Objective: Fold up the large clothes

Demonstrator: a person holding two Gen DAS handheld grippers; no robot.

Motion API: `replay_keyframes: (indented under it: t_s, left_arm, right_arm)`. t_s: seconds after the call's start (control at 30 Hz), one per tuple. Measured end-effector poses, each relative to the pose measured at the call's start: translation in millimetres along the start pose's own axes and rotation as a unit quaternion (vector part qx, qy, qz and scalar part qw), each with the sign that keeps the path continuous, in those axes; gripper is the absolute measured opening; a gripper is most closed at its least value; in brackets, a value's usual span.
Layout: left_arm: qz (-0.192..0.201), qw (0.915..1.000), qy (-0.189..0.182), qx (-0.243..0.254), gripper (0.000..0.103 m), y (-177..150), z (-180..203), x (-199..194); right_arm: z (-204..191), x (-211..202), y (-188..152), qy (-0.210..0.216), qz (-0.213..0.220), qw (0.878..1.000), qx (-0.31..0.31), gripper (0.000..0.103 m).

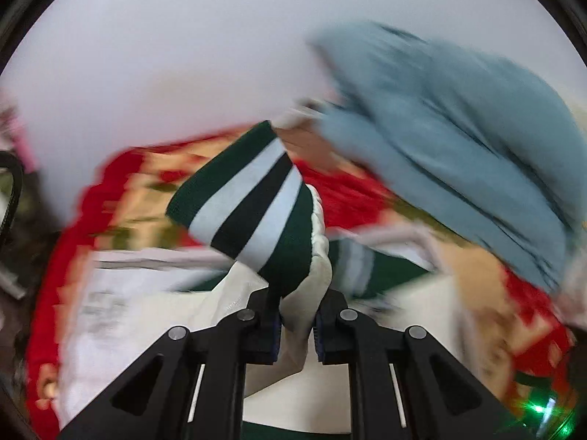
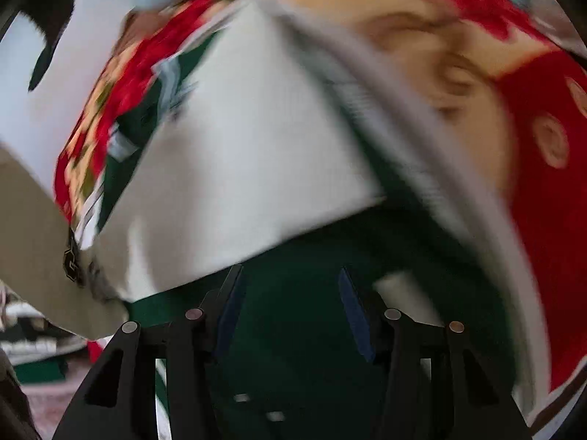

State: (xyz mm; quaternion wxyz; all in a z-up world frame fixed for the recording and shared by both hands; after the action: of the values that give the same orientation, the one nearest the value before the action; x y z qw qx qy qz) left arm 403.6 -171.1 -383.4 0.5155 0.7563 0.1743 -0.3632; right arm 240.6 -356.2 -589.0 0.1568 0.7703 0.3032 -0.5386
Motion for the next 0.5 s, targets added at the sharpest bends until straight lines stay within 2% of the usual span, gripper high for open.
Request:
replay_keyframes:
  t_s: [0.07, 0.13, 0.2, 0.27, 0.3, 0.33, 0.37, 0.4, 0.5]
  left_arm:
    - [-0.027, 0.9989, -0.025, 0.028, 0.011, -1.1, 48.5, 19.9]
    - [-0.075, 0.9942, -0.060, 0.049, 0.013, -10.4, 97.5, 50.1]
    - [-0.114, 0.9889, -0.077, 0.056, 0.017, -22.7, 119.1, 68.4]
    - [-0.136, 0.9854, -0.089, 0.049, 0.017, -30.1, 127.2, 80.7]
    - [-0.137, 0.9848, -0.098, 0.043, 0.024, -33.9, 128.5, 82.7]
    - [-0.136, 0.9837, -0.111, 0.039, 0.049, -37.0, 126.5, 81.7]
    - [-0.135, 0.9824, -0.125, 0.033, 0.070, -36.1, 126.2, 80.4]
    - [-0.131, 0.9823, -0.131, 0.027, 0.098, -34.6, 121.7, 78.3]
    - [-0.119, 0.9857, -0.118, 0.017, 0.100, -32.0, 101.3, 72.3]
  right_arm:
    - [30.6, -4.2, 12.8, -0.009, 0.004, 1.000, 0.025, 0.055]
    - [62.9, -13.6, 22.7, -0.015, 0.008, 0.999, 0.047, 0.055]
    - [88.5, -22.4, 30.0, -0.024, 0.008, 0.998, 0.056, 0.055]
    - [112.0, -31.8, 34.9, -0.035, 0.004, 0.998, 0.059, 0.055]
    - [119.6, -35.8, 36.4, -0.035, 0.004, 0.998, 0.059, 0.055]
    - [126.2, -40.2, 38.3, -0.033, 0.004, 0.998, 0.058, 0.055]
    - [131.2, -44.2, 40.3, -0.031, 0.003, 0.998, 0.054, 0.055]
    - [134.3, -47.4, 43.0, -0.033, 0.002, 0.998, 0.049, 0.055]
    - [132.8, -55.0, 50.7, -0.032, 0.000, 0.999, 0.030, 0.058]
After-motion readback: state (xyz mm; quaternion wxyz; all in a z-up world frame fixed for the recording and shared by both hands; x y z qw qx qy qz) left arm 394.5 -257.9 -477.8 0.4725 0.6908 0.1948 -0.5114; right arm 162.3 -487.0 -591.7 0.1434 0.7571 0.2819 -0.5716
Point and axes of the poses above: each gripper's, at about its wrist camera, not at the fingertips, and x roughly the way its jaws point, z to its right, y to its top, the point moved 2 cm from there along x, roughly the way its jaws point, and after that the axes turned 14 degrees about x, right-handed, at the moved point
